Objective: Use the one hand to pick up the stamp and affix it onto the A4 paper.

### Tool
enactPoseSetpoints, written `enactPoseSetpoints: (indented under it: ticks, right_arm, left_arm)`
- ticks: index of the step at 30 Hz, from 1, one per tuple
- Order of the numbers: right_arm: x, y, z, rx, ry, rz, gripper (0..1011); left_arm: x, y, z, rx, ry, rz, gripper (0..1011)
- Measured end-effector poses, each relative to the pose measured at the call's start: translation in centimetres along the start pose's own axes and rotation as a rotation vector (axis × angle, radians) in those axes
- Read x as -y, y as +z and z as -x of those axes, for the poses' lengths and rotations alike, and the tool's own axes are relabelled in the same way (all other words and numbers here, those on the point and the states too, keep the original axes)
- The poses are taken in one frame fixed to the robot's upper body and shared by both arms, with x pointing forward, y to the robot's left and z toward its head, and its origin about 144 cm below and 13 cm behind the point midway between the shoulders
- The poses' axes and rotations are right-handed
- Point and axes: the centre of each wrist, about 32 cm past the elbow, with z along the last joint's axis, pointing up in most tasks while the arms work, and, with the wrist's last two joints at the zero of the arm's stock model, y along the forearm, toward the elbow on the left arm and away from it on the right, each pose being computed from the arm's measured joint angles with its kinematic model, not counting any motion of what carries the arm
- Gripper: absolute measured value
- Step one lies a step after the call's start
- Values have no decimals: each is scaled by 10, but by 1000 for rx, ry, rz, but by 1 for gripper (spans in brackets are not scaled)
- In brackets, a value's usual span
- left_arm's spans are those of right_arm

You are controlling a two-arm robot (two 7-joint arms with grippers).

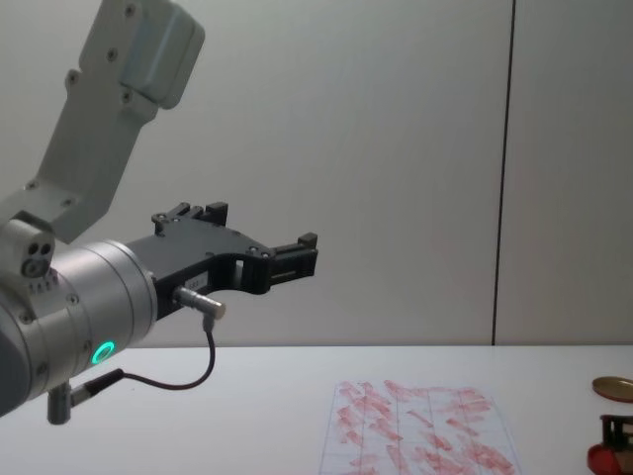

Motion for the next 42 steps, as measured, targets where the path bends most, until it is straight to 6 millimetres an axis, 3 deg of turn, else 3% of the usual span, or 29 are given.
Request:
enactPoseSetpoints:
  ticks: [3,42]
  right_arm:
    - [-1,1,1,1,-6,1,218]
    - [-10,8,5,-100,-4,98,219]
  left_arm:
    - [0,0,0,0,0,0,993]
    - [0,0,0,0,0,0,993]
